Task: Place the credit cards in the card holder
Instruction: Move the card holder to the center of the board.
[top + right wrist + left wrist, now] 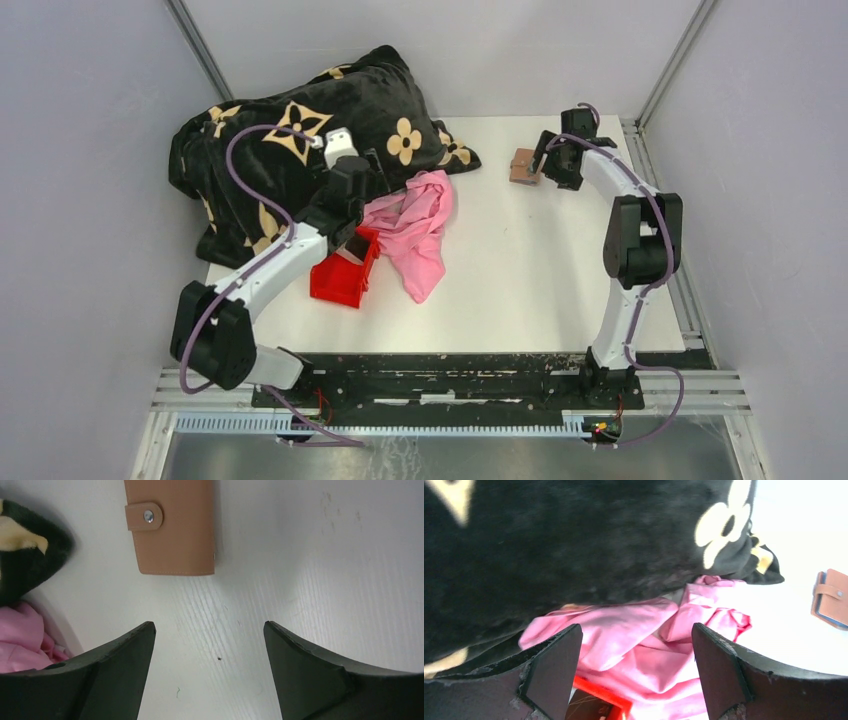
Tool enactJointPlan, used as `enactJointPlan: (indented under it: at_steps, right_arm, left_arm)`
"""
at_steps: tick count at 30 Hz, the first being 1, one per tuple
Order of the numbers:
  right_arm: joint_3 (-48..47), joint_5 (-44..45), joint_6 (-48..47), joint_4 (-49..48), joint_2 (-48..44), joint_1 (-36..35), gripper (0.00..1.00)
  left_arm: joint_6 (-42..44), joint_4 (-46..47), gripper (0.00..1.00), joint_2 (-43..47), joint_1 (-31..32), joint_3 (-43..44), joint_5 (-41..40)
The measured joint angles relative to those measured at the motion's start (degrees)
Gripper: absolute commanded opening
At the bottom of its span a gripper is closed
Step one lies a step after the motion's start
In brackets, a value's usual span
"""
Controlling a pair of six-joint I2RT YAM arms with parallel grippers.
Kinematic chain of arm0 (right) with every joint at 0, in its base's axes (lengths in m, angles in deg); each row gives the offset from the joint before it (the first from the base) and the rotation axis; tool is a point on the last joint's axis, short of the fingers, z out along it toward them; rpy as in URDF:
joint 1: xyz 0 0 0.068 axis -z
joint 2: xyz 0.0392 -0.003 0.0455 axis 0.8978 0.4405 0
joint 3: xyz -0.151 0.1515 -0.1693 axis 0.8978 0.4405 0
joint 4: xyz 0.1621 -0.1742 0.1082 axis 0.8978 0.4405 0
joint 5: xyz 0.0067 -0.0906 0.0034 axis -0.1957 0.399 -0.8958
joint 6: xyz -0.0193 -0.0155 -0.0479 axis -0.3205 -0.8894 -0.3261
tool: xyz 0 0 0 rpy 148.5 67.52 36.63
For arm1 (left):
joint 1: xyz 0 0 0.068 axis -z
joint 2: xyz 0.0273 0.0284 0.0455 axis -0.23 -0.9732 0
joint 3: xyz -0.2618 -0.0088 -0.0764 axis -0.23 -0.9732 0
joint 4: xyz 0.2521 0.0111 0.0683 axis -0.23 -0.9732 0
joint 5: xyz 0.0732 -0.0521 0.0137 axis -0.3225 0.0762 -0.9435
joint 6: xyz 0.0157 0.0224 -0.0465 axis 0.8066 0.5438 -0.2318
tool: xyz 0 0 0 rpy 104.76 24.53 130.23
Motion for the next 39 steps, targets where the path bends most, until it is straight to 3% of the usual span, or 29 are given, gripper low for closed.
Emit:
enactJointPlan:
  at_steps: [10, 21, 33, 39]
  right_arm:
    - [-7.1, -5.7, 2.1, -3.5, 10.4, 2.8, 0.85]
    - [-14.3, -8.4, 3.1, -4.7, 17.7, 2.8, 0.79]
    - [-16.0, -9.5, 4.7, -3.8, 19.5, 2.8, 0.45]
    - [-12.5, -11.4, 5.1, -5.3, 18.2, 2.7, 0.17]
  left_arm:
    - [4.3, 0.1, 0.84, -10.4, 5.0, 10.9, 2.1]
    - [6.0, 1.4, 0.82, -17.8, 7.5, 16.5, 4.1]
    - [6.1, 1.8, 0.83, -19.2, 8.1, 17.4, 4.5]
    - [6.1, 1.8, 0.85, -19.2, 8.5, 17.4, 5.6]
